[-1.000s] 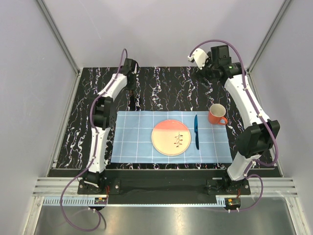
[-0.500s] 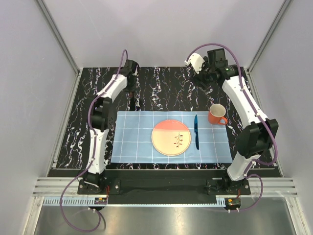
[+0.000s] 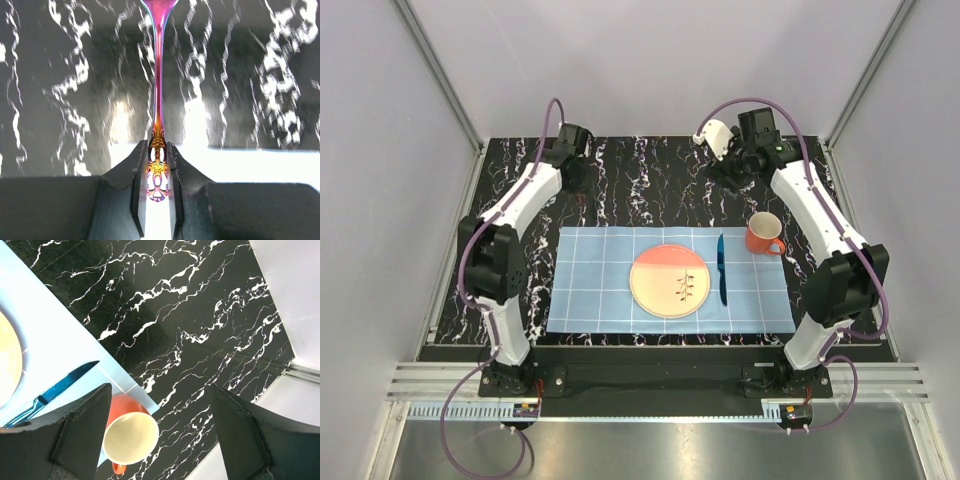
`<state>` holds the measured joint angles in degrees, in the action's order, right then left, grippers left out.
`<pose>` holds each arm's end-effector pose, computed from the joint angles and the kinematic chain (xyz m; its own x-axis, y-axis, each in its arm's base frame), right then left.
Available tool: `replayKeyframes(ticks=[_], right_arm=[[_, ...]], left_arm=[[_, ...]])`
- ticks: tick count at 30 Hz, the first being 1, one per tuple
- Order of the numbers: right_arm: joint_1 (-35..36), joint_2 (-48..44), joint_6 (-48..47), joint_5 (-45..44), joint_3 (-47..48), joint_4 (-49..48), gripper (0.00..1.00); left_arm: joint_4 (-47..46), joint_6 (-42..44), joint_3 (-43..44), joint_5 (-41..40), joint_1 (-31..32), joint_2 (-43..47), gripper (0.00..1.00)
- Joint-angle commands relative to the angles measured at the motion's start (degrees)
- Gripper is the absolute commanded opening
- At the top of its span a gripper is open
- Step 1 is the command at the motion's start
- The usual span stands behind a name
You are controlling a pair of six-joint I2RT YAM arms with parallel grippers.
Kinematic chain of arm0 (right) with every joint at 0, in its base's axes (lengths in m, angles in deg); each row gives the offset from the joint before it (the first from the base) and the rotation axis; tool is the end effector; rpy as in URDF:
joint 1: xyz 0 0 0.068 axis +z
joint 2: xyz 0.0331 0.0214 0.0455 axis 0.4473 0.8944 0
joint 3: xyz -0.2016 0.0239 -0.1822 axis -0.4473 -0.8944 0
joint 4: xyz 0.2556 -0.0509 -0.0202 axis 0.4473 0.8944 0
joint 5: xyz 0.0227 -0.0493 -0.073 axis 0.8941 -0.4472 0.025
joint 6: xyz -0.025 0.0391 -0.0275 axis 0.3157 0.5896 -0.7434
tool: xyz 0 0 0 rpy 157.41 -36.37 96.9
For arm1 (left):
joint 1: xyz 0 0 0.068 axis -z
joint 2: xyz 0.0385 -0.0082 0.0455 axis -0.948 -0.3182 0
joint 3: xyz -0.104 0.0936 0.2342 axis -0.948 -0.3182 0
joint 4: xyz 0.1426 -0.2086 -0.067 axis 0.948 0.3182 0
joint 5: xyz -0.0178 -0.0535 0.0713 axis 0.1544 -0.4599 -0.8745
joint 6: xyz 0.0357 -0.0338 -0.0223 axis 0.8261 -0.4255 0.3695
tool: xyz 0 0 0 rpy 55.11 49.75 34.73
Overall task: Set the dinner table for one person
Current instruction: Pick up the fork at the center of the board, then place the fork on the napkin.
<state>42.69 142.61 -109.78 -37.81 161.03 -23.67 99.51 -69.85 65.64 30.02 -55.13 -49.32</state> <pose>0.3657 0.1084 0.3551 -0.2606 -0.8119 -0.5225 -0.7230 0.5227 -0.4517 0.4185 -0.1158 0.2741 -0.7969 -0.0374 -0.6030 -0.0363 0.9992 -0.0139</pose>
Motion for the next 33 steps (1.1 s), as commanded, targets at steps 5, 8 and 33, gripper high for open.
replayKeyframes(ticks=[5, 8, 33], right_arm=[[1.5, -3.1, 1.5, 1.6, 0.2, -0.9, 0.85], [1.8, -2.7, 2.1, 2.1, 0.5, -1.0, 0.85], [5.2, -3.9, 2.2, 0.6, -2.8, -3.4, 0.83]], left_arm=[[-1.9, -0.6, -14.4, 1.8, 3.6, 11.5, 0.00], [-1.9, -0.9, -19.8, 1.3, 5.2, 17.1, 0.00], [-8.5, -2.8, -42.0, 8.2, 14.1, 26.1, 0.00]])
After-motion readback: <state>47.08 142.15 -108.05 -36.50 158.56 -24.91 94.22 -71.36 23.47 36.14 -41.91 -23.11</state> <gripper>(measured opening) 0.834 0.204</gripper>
